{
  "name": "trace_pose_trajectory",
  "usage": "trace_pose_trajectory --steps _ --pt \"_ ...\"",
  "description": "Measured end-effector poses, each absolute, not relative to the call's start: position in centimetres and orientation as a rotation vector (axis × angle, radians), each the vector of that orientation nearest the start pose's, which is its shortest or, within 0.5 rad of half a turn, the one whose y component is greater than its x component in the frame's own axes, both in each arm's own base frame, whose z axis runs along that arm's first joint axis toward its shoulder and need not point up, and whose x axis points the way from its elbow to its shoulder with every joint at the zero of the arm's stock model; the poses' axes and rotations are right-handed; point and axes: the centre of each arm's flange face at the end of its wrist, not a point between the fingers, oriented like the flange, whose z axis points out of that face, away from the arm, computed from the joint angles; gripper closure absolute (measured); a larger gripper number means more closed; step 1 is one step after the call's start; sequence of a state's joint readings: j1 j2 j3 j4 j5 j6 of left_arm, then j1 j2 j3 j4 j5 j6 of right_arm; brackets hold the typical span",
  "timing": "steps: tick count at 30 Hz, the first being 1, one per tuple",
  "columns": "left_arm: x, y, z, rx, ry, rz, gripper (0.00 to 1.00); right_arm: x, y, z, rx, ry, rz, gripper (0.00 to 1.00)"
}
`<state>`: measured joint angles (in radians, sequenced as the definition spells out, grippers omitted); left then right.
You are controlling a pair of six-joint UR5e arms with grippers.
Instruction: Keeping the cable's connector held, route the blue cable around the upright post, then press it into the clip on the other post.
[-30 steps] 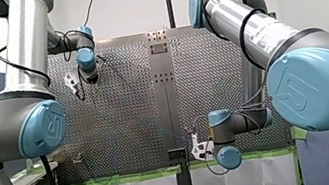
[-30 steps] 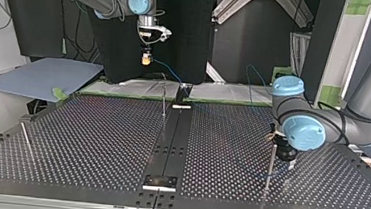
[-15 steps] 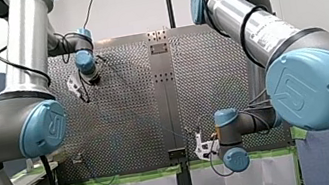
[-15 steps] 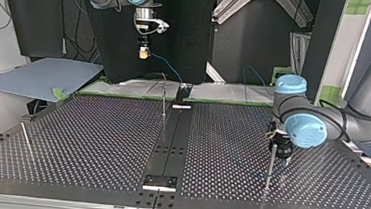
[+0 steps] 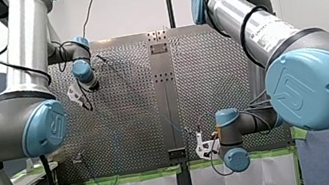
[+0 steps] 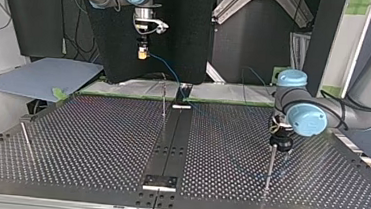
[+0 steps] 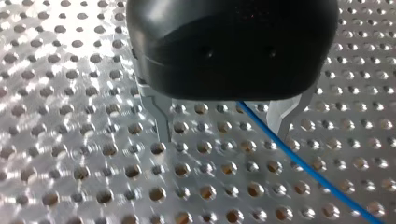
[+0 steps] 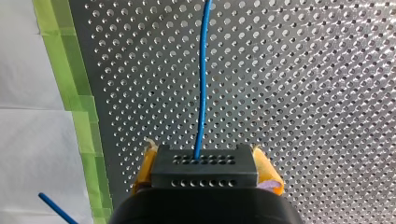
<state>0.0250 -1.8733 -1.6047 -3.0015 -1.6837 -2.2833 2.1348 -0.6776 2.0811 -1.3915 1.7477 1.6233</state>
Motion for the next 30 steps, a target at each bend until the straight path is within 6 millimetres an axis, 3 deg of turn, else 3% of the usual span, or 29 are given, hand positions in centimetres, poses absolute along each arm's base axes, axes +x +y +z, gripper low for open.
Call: trace_pose_trajectory --steps 11,22,30 --pt "56.4 -9.9 29.6 -0.797 1.585 -0.466 0.00 36.2 -35.5 -5.9 1.484 -1.051 1.517 1.00" --pt "56.7 -9.0 30.1 -0.852 1.474 -0.532 0.00 36.2 -35.5 -5.9 1.484 -1.051 1.517 1.00" --pt "57.2 -8.8 30.7 -0.841 1.392 -0.486 0.00 36.2 -35.5 -5.9 1.488 -1.049 1.520 1.00"
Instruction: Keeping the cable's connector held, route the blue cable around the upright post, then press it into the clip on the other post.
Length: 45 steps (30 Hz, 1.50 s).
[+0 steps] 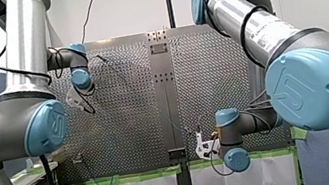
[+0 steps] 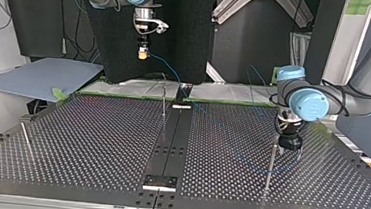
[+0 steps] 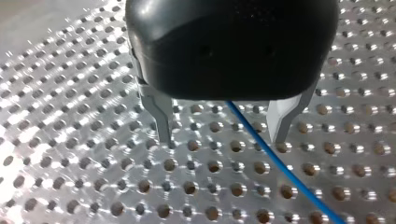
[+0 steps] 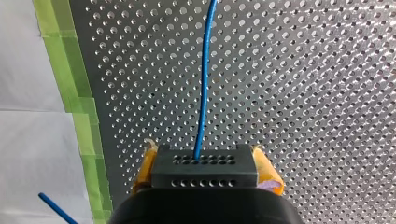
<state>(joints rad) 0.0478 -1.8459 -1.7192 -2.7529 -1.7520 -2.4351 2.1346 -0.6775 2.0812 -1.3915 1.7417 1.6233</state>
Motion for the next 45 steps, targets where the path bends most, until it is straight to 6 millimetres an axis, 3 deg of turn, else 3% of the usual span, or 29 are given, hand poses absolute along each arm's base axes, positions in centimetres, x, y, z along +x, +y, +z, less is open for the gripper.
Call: trace_pose_trajectory --steps 29,45 --pt "54.1 -9.9 29.3 -0.818 1.576 -0.143 0.00 36.3 -35.4 -5.9 1.497 -1.043 1.528 1.00" --pt "54.1 -10.3 29.4 -0.709 1.609 -0.034 0.00 36.3 -35.4 -5.9 1.497 -1.043 1.530 1.00"
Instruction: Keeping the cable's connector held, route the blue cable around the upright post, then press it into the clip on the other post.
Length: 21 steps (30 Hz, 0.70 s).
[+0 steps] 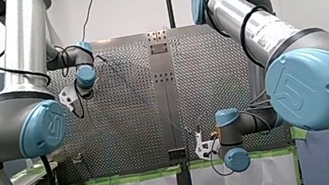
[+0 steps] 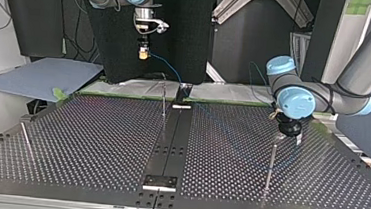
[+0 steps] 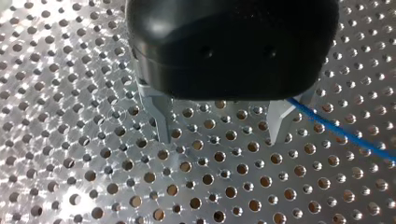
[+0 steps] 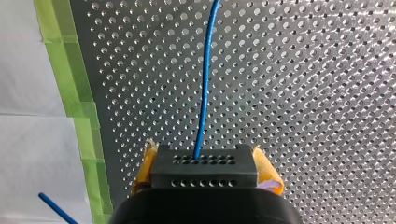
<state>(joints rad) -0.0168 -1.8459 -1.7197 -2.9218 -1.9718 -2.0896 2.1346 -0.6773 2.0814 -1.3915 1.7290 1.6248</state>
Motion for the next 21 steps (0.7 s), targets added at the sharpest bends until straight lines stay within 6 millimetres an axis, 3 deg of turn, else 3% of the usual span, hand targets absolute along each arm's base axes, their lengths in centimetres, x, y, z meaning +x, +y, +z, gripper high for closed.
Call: trace_pose_trajectory --steps 6,21 --pt "54.4 -10.7 29.5 -0.662 1.612 -0.051 0.00 36.3 -35.4 -5.9 1.498 -1.041 1.533 1.00" --pt "55.1 -11.6 29.5 -0.685 1.605 -0.283 0.00 36.3 -35.4 -5.9 1.500 -1.042 1.534 1.00"
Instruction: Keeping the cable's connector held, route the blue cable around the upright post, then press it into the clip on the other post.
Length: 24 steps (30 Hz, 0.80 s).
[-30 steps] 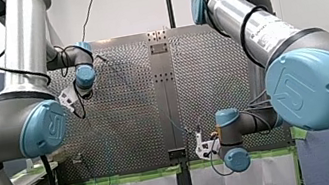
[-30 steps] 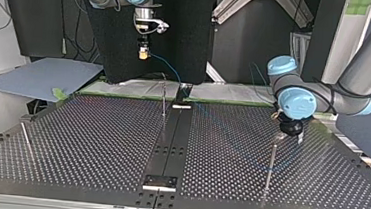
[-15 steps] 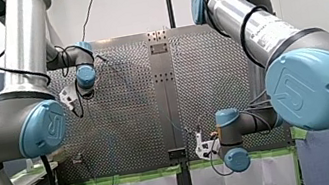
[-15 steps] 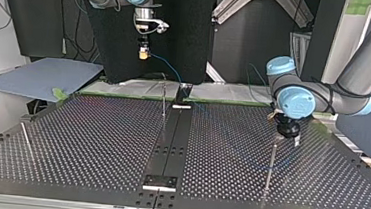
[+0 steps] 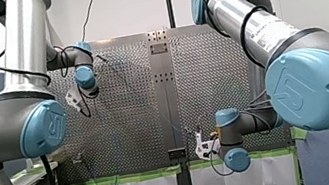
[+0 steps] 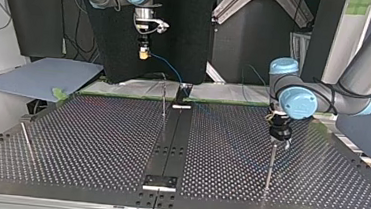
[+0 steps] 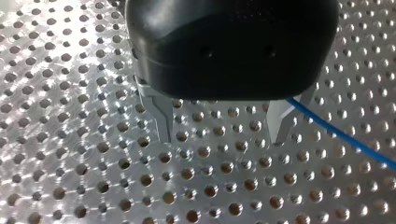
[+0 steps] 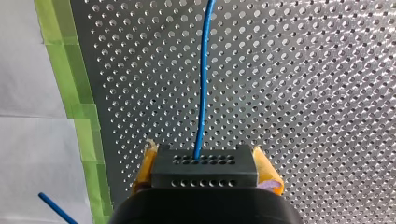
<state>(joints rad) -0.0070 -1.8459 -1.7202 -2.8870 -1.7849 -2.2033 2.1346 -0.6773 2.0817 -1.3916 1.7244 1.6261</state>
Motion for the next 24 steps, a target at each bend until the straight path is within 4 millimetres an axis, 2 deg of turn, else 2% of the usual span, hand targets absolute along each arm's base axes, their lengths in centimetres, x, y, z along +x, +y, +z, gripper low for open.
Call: trace_pose_trajectory --steps 8,13,19,24 --pt "55.2 -12.0 29.4 -0.721 1.599 -0.383 0.00 36.3 -35.4 -5.9 1.500 -1.042 1.534 1.00" --pt "54.9 -11.8 28.9 -0.745 1.593 -0.373 0.00 36.3 -35.4 -5.9 1.500 -1.042 1.534 1.00" --pt "54.0 -11.8 27.2 -0.757 1.581 -0.360 0.00 36.4 -35.4 -5.9 1.500 -1.041 1.535 1.00" --pt "53.9 -12.2 27.0 -0.743 1.549 -0.342 0.00 36.4 -35.4 -5.9 1.501 -1.041 1.535 1.00"
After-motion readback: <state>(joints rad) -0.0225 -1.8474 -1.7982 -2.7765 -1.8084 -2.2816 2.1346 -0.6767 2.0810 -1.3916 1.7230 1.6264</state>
